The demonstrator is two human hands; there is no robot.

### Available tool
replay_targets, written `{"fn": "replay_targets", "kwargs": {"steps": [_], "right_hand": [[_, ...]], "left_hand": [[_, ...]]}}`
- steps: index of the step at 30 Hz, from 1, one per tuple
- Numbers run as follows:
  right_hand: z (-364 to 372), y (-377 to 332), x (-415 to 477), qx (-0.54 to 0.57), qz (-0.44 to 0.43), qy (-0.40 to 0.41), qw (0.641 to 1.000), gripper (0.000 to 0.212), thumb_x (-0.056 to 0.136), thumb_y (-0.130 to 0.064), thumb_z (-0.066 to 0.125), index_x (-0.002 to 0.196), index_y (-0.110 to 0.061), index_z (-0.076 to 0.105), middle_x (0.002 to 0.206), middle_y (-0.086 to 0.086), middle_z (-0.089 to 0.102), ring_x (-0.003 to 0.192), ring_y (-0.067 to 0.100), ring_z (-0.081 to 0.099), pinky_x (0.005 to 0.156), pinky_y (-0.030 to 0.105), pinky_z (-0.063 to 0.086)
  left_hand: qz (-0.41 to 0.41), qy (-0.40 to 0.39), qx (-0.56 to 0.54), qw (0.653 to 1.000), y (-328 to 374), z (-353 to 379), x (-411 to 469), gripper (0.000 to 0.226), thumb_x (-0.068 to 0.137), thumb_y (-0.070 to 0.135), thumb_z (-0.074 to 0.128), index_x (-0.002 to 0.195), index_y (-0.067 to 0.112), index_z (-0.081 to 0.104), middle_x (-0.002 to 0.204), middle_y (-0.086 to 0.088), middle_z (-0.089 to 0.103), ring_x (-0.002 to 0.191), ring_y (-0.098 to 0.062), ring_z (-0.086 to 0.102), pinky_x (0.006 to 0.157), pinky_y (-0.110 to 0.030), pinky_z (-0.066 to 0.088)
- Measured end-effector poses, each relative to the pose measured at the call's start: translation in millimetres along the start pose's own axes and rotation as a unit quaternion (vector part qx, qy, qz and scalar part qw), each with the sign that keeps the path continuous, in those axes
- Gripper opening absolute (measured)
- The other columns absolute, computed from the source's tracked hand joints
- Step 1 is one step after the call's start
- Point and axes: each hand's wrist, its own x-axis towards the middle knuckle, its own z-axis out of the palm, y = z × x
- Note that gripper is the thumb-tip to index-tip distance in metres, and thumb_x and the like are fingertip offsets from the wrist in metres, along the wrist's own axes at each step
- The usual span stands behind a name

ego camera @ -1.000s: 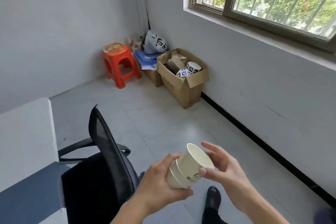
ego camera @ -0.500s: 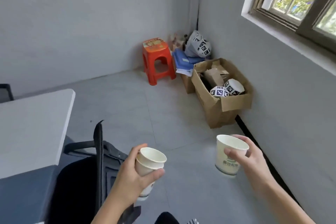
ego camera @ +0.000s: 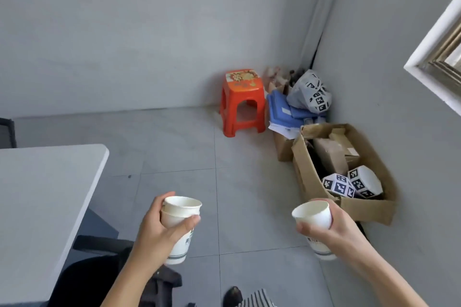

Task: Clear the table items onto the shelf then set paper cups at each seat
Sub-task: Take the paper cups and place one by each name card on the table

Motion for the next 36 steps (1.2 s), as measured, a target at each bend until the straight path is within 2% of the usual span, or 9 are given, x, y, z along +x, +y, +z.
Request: {"fn": "replay_targets", "kwargs": {"steps": [4, 12, 14, 17, 20, 24, 29, 32, 36], "right_hand": [[-4, -32, 72, -0.048, -0.007, -0.019, 0.999, 0.072, 0.044, -0.062, 0.081, 0.106, -0.034, 0.056, 0.092, -0.001, 0.07, 0.083, 0.014, 0.069, 0.071, 0.032, 0.058], [13, -99, 265, -0.144, -0.037, -0.129, 0.98, 0.076, 0.038, -0.072, 0.078, 0.101, -0.035, 0.054, 0.093, -0.004, 0.069, 0.086, 0.015, 0.066, 0.079, 0.041, 0.057], [25, -130, 317, -0.155, -0.054, -0.156, 0.974, 0.07, 0.043, -0.065, 0.08, 0.1, -0.035, 0.053, 0.093, -0.003, 0.069, 0.083, 0.015, 0.067, 0.076, 0.038, 0.058], [54, -180, 384, -0.182, -0.084, -0.212, 0.957, 0.059, 0.057, -0.046, 0.086, 0.104, -0.033, 0.053, 0.095, 0.002, 0.067, 0.078, 0.017, 0.067, 0.057, 0.03, 0.056], [95, -236, 435, -0.219, -0.132, -0.279, 0.926, 0.06, 0.054, -0.046, 0.087, 0.103, -0.035, 0.053, 0.09, 0.001, 0.067, 0.073, 0.019, 0.068, 0.053, 0.032, 0.057], [167, -299, 470, -0.231, -0.194, -0.352, 0.886, 0.059, 0.055, -0.044, 0.089, 0.102, -0.037, 0.052, 0.095, -0.006, 0.065, 0.082, 0.014, 0.066, 0.062, 0.029, 0.054], [272, -339, 477, -0.25, -0.213, -0.44, 0.836, 0.057, 0.059, -0.039, 0.088, 0.104, -0.039, 0.052, 0.099, -0.005, 0.065, 0.086, 0.014, 0.065, 0.066, 0.028, 0.052], [327, -359, 465, -0.262, -0.213, -0.489, 0.805, 0.062, 0.053, -0.044, 0.088, 0.105, -0.038, 0.054, 0.098, -0.003, 0.067, 0.085, 0.017, 0.067, 0.067, 0.028, 0.054], [390, -404, 449, -0.274, -0.24, -0.539, 0.759, 0.068, 0.045, -0.051, 0.084, 0.105, -0.039, 0.055, 0.097, -0.004, 0.067, 0.088, 0.017, 0.066, 0.069, 0.027, 0.054]], "left_hand": [[0.004, 0.017, -0.009, 1.0, 33, -7, 63, 0.088, 0.039, 0.056, 0.076, 0.121, 0.034, 0.051, 0.105, 0.011, 0.066, 0.08, 0.01, 0.064, 0.066, -0.017, 0.047], [-0.094, 0.145, -0.032, 0.984, 22, -18, 159, 0.086, 0.04, 0.057, 0.079, 0.119, 0.036, 0.053, 0.108, 0.005, 0.068, 0.093, -0.008, 0.068, 0.073, -0.023, 0.051], [-0.113, 0.185, -0.04, 0.975, 30, -18, 184, 0.084, 0.04, 0.057, 0.079, 0.118, 0.036, 0.054, 0.107, 0.004, 0.068, 0.092, -0.008, 0.068, 0.073, -0.025, 0.052], [-0.125, 0.235, -0.062, 0.962, 49, -22, 215, 0.076, 0.042, 0.055, 0.078, 0.112, 0.045, 0.053, 0.1, 0.012, 0.069, 0.087, -0.002, 0.068, 0.072, -0.022, 0.05], [-0.149, 0.307, -0.086, 0.936, 53, -33, 226, 0.071, 0.042, 0.054, 0.078, 0.108, 0.047, 0.054, 0.097, 0.021, 0.068, 0.086, 0.0, 0.067, 0.071, -0.02, 0.05], [-0.205, 0.417, -0.083, 0.882, 39, -53, 214, 0.086, 0.039, 0.055, 0.078, 0.119, 0.032, 0.055, 0.107, 0.005, 0.065, 0.093, -0.011, 0.064, 0.073, -0.024, 0.05], [-0.251, 0.507, -0.117, 0.816, 11, -93, 208, 0.063, 0.066, 0.02, 0.088, 0.12, 0.023, 0.055, 0.106, -0.004, 0.066, 0.088, -0.017, 0.065, 0.066, -0.024, 0.05], [-0.253, 0.534, -0.13, 0.796, -1, -135, 213, 0.071, 0.057, 0.035, 0.09, 0.118, 0.027, 0.055, 0.105, -0.001, 0.066, 0.09, -0.02, 0.065, 0.069, -0.027, 0.051], [-0.233, 0.568, -0.146, 0.776, 2, -196, 230, 0.067, 0.061, 0.036, 0.085, 0.118, 0.032, 0.052, 0.107, 0.003, 0.065, 0.092, -0.016, 0.064, 0.068, -0.023, 0.05]]}}
